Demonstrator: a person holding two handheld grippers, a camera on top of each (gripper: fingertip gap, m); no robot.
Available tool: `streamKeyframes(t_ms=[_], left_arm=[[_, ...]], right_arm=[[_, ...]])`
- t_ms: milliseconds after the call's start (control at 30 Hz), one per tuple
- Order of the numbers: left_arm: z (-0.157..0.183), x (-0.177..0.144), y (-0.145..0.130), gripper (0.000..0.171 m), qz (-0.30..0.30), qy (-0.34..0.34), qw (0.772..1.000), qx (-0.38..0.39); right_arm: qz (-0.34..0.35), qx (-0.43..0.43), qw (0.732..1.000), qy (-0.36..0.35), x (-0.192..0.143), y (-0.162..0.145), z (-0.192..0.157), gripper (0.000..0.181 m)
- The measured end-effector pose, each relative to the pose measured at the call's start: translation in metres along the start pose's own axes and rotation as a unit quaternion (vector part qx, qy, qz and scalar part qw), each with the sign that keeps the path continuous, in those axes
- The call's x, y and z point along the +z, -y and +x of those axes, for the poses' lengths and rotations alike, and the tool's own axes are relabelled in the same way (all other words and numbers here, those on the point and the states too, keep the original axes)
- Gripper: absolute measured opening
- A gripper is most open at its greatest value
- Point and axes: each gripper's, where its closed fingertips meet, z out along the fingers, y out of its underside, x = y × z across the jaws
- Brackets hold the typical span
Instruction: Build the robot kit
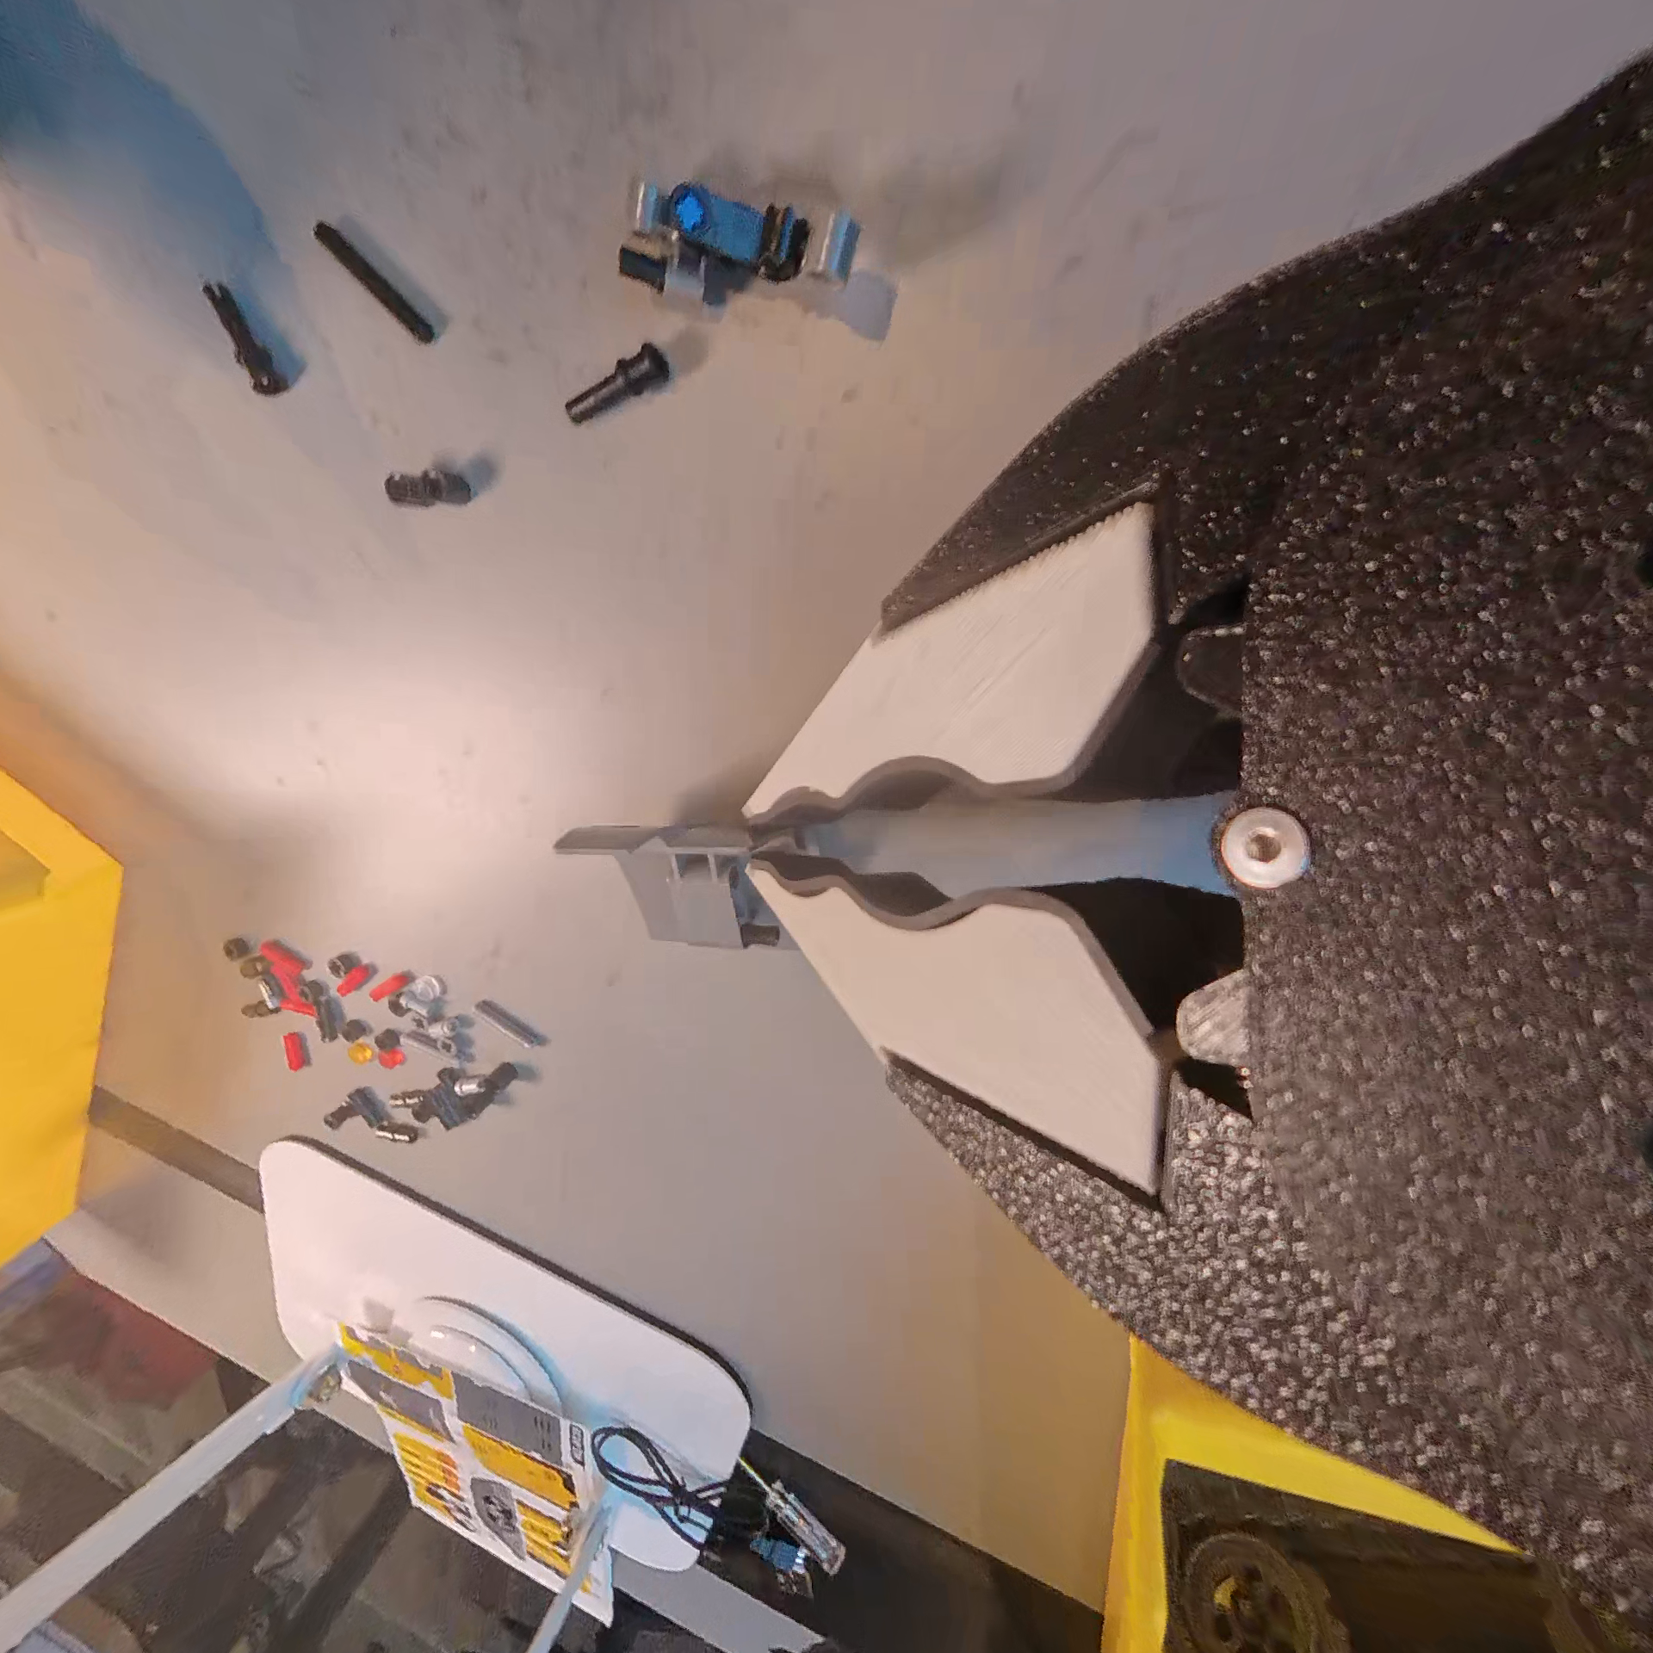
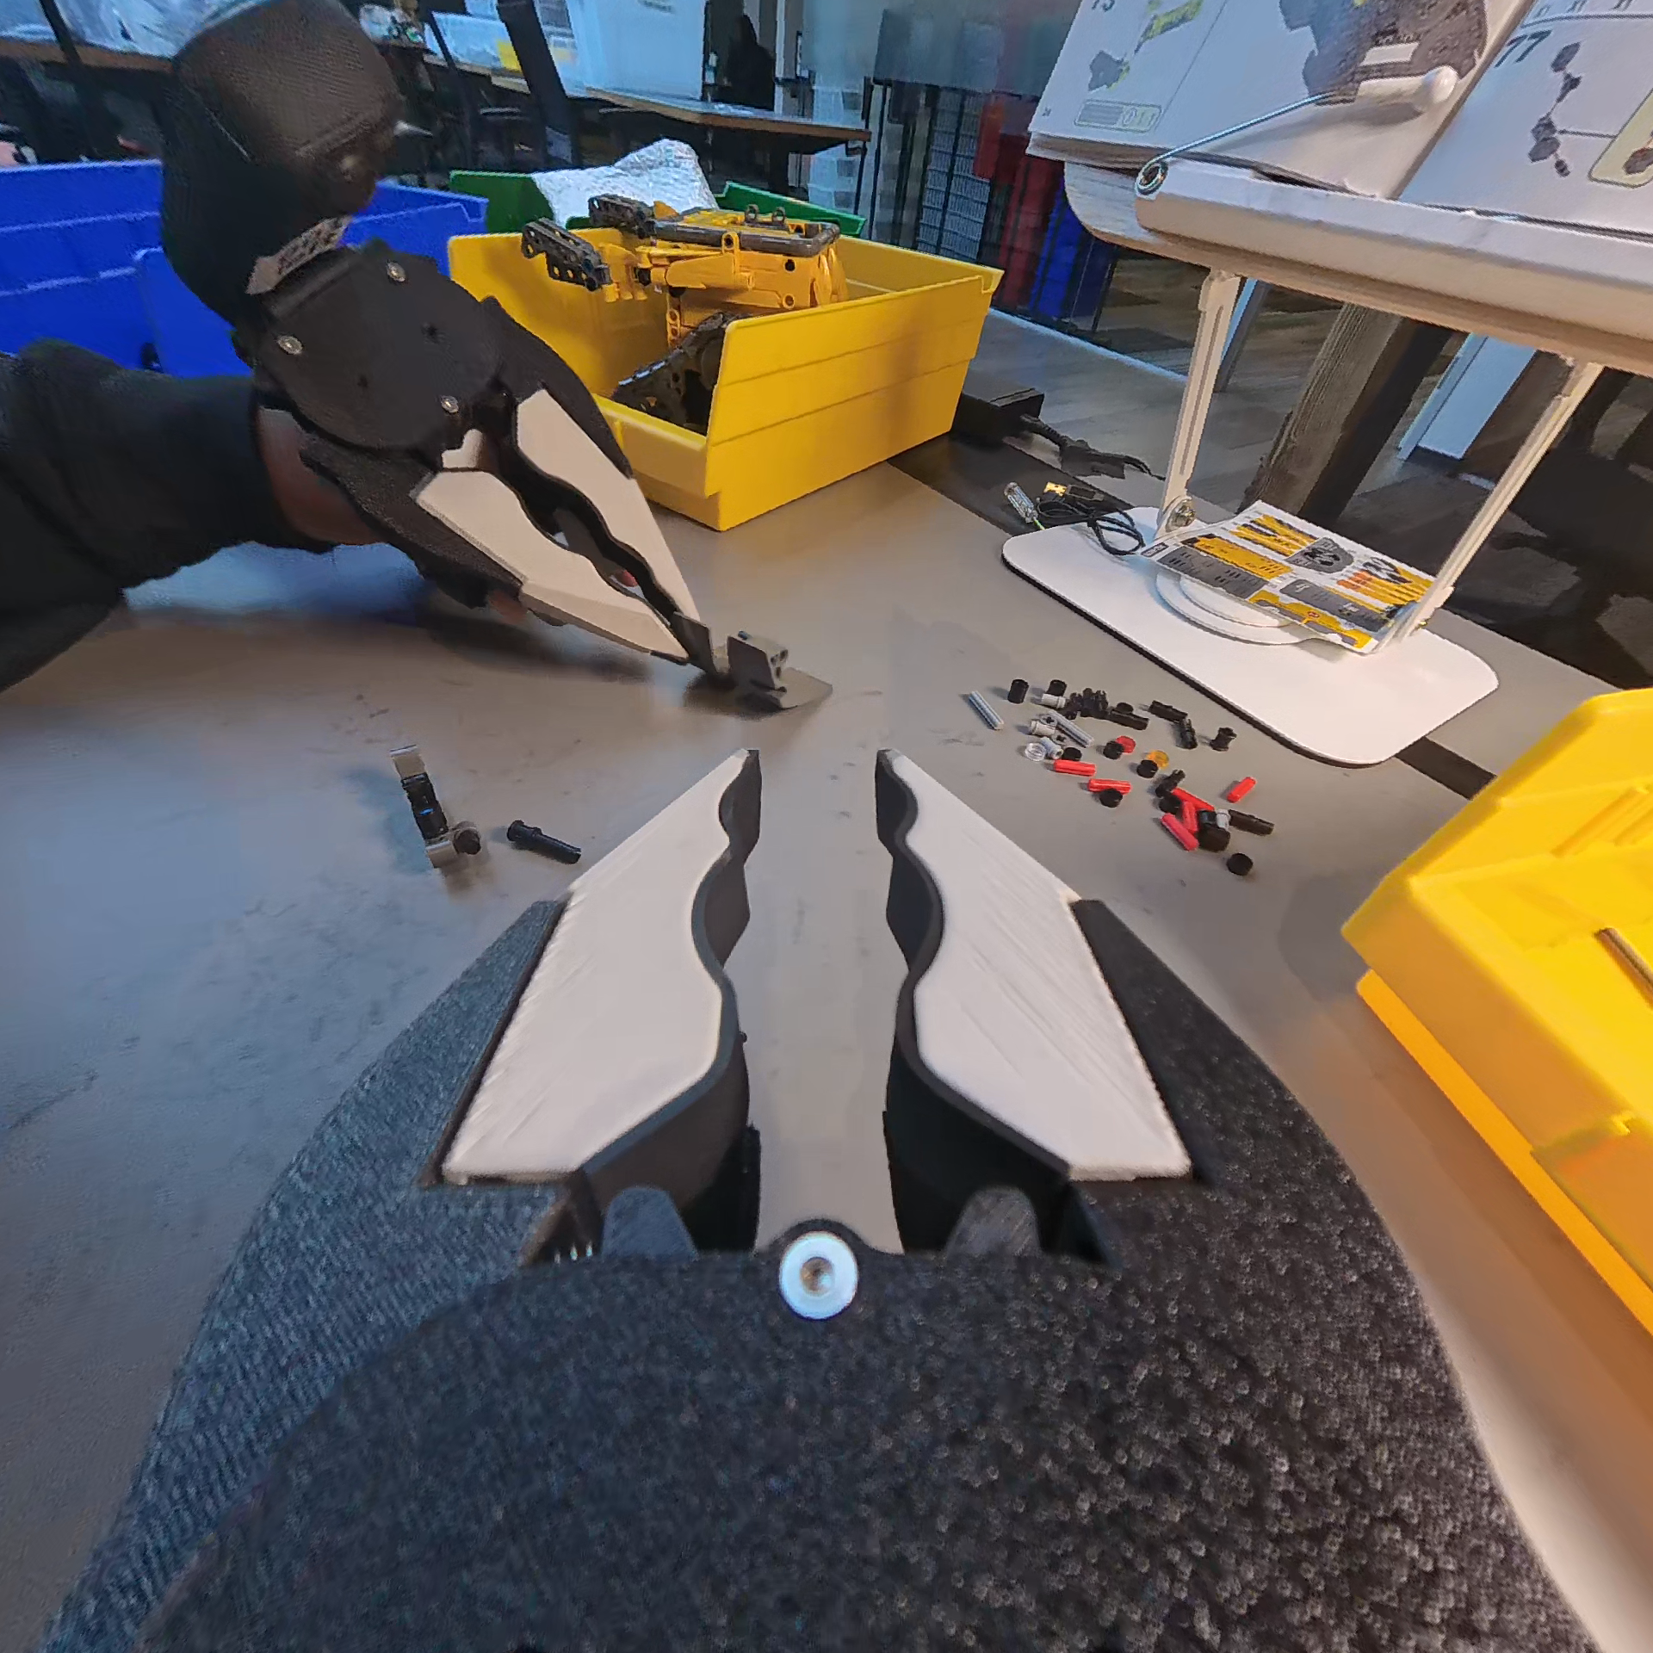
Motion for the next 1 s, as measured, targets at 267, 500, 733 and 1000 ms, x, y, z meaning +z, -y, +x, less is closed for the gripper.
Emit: streamKeyframes(t_ms=[267, 500, 733, 1000], left_arm=[[0.038, -0.027, 0.007, 0.004, 0.046, -0.087, 0.995, 0.034], [0.054, -0.040, 0.010, 0.004, 0.059, -0.107, 0.992, 0.041], [0.050, -0.065, 0.023, 0.004, 0.104, -0.092, 0.990, 0.023], [0.124, -0.087, 0.047, 0.003, 0.158, -0.219, 0.962, 0.048]], right_arm=[[-0.005, -0.013, 1.000, 0.008, 0.001, -0.001, -0.005, 0.025], [-0.008, -0.036, 0.999, 0.023, 0.001, -0.002, -0.013, 0.025], [-0.022, -0.079, 0.996, 0.044, 0.004, -0.007, -0.027, 0.025], [-0.018, -0.049, 0.998, 0.034, 0.004, -0.005, -0.018, 0.025]])
